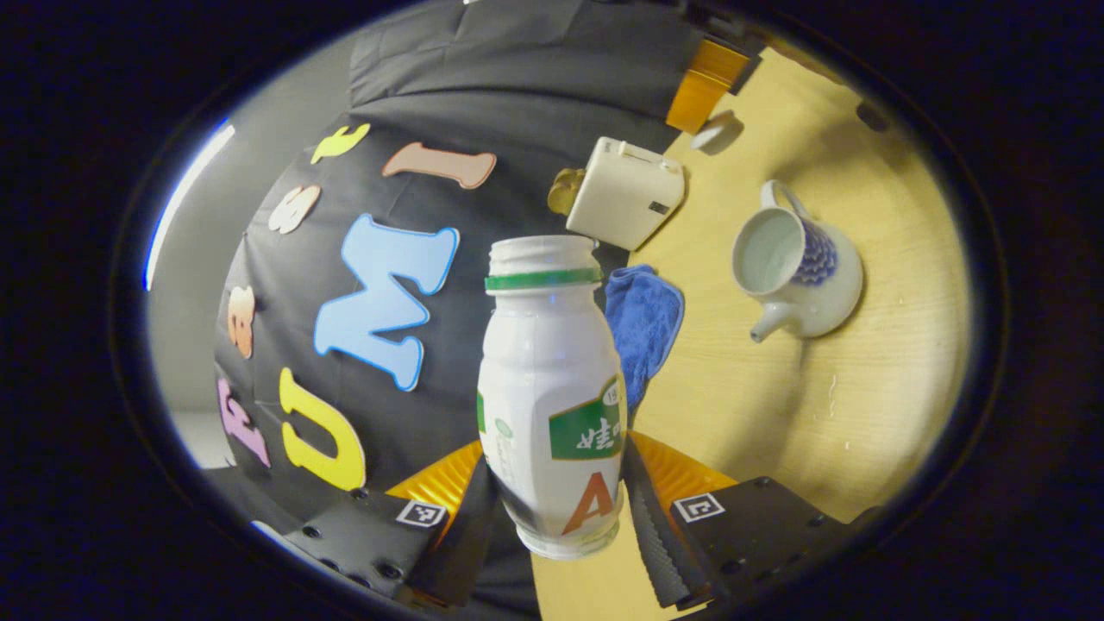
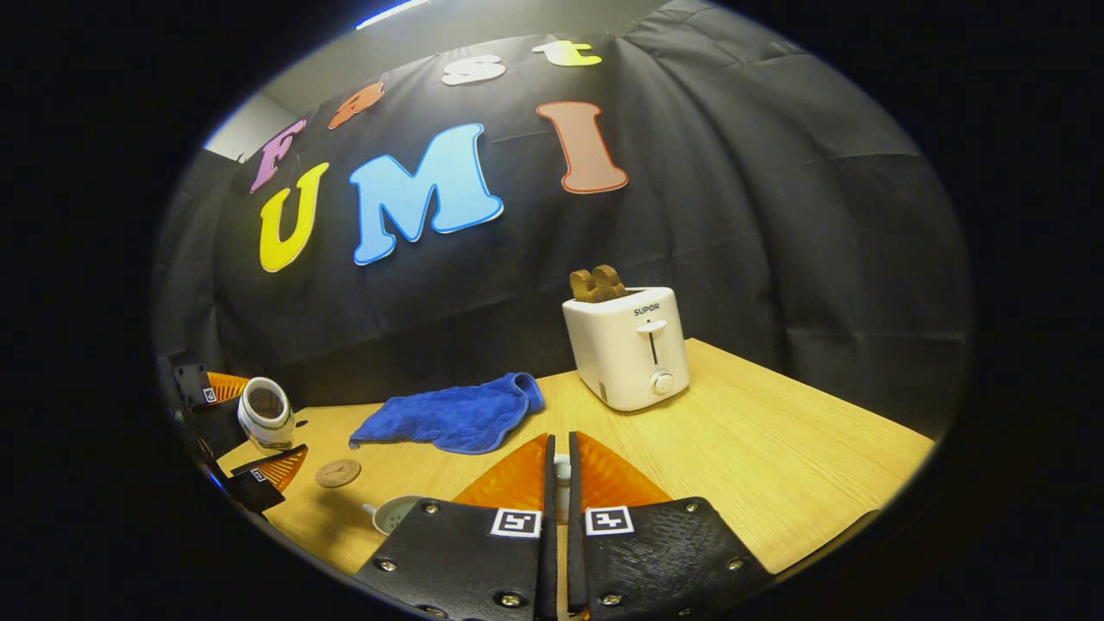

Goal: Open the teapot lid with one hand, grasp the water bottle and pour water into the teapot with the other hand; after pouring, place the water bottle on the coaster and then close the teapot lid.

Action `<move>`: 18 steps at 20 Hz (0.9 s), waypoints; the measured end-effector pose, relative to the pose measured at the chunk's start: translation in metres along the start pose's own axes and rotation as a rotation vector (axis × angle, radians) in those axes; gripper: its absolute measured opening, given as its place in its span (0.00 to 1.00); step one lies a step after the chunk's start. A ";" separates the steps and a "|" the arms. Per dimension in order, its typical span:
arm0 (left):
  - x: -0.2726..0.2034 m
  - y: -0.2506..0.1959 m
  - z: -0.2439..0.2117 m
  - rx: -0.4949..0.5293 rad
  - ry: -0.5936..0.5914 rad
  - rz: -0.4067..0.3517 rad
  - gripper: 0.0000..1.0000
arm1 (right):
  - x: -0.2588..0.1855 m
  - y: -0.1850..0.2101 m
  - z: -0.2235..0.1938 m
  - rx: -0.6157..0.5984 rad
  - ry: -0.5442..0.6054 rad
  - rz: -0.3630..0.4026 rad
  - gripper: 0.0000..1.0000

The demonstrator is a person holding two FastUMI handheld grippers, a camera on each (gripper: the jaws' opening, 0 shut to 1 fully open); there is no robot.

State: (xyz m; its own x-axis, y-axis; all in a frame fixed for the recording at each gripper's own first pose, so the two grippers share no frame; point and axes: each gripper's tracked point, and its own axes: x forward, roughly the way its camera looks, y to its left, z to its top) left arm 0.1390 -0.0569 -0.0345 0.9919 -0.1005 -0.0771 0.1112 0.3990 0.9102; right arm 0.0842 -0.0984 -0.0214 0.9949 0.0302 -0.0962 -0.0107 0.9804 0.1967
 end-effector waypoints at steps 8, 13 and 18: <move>-0.008 0.000 -0.035 -0.463 0.046 -0.034 0.81 | -0.003 0.037 -0.005 -0.051 0.018 0.114 0.04; -0.005 0.004 -0.053 -0.652 0.056 -0.046 0.87 | -0.005 0.072 -0.012 -0.123 0.046 0.190 0.04; -0.005 0.008 -0.065 -0.739 0.059 -0.036 0.78 | -0.005 0.096 -0.020 -0.198 0.069 0.238 0.04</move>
State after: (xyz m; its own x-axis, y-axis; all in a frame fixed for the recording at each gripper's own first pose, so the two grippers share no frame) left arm 0.1385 0.0060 -0.0528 0.9862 -0.0844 -0.1427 0.1351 0.9079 0.3968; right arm 0.0759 -0.0006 -0.0211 0.9531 0.2698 -0.1374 -0.2685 0.9629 0.0281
